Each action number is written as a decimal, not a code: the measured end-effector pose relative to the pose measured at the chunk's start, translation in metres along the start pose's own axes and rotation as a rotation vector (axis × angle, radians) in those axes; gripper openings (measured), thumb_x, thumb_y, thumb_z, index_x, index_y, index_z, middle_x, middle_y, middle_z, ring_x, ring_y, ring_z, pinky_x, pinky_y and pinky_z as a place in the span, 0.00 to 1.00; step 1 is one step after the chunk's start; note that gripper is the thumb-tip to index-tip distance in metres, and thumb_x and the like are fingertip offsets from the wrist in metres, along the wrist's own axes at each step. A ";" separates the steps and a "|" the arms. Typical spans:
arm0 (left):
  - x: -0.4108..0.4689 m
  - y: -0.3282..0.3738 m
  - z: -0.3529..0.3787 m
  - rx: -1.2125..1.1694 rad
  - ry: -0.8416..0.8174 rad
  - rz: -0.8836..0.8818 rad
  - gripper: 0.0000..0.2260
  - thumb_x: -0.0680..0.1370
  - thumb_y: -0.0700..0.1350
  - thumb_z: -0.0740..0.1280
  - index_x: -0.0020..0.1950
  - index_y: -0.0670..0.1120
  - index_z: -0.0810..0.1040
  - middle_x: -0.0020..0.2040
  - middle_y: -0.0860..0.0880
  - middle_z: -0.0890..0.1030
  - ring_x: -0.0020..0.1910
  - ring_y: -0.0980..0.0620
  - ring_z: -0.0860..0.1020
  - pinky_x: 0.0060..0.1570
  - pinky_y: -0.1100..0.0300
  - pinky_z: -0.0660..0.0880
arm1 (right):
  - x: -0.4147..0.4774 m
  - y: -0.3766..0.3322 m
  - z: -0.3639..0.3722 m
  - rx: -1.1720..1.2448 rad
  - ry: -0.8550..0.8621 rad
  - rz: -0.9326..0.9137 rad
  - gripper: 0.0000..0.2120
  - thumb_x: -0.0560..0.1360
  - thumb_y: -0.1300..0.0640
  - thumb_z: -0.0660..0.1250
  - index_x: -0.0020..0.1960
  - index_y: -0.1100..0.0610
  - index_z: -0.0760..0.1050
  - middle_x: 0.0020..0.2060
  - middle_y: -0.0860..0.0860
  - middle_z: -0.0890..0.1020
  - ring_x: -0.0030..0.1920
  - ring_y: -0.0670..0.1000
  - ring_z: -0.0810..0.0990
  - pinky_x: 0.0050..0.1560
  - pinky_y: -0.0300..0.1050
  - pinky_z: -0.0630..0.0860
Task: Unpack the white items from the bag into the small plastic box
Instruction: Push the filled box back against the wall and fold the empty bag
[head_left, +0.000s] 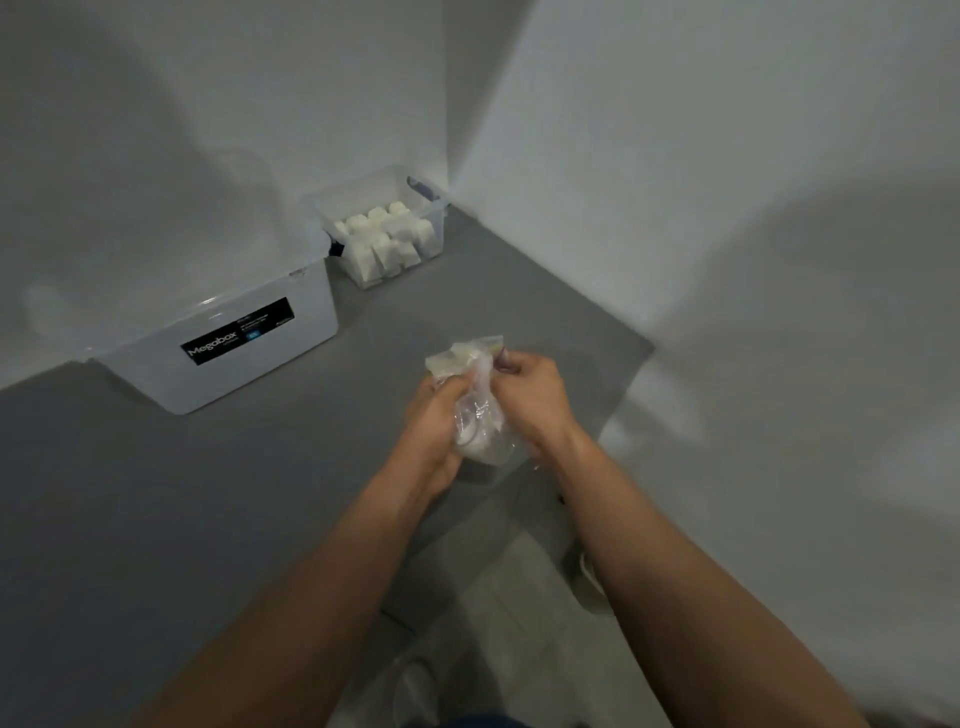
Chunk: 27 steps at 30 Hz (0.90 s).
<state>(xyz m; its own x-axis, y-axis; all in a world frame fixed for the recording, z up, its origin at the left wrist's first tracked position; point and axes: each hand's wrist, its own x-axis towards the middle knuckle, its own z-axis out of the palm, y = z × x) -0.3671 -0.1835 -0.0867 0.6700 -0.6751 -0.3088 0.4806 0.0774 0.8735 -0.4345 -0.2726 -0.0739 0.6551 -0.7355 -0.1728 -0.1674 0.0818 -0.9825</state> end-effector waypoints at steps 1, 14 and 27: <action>-0.001 -0.005 0.012 -0.020 0.040 0.012 0.19 0.72 0.44 0.71 0.61 0.39 0.78 0.57 0.33 0.81 0.54 0.36 0.81 0.57 0.41 0.77 | -0.007 0.003 -0.019 0.096 0.004 0.004 0.08 0.74 0.59 0.73 0.53 0.53 0.84 0.45 0.51 0.87 0.44 0.47 0.85 0.50 0.50 0.84; -0.042 -0.110 0.192 -0.044 0.000 -0.321 0.17 0.78 0.49 0.57 0.53 0.41 0.80 0.44 0.42 0.81 0.38 0.46 0.80 0.38 0.56 0.76 | -0.091 0.118 -0.229 -0.600 -0.088 -0.521 0.26 0.82 0.57 0.66 0.79 0.57 0.64 0.80 0.50 0.60 0.79 0.44 0.59 0.77 0.42 0.62; 0.037 -0.333 0.158 0.537 -0.032 -0.379 0.18 0.78 0.58 0.67 0.65 0.54 0.71 0.66 0.54 0.74 0.63 0.54 0.73 0.64 0.56 0.69 | -0.098 0.358 -0.310 -0.571 0.470 -0.062 0.15 0.75 0.63 0.73 0.61 0.59 0.81 0.60 0.56 0.81 0.50 0.56 0.84 0.49 0.52 0.83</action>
<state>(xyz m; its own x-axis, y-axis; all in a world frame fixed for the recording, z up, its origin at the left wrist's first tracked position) -0.5918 -0.3506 -0.3297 0.4888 -0.6058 -0.6278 0.3252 -0.5412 0.7755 -0.7874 -0.3795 -0.3868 0.3131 -0.9481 0.0560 -0.5814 -0.2380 -0.7780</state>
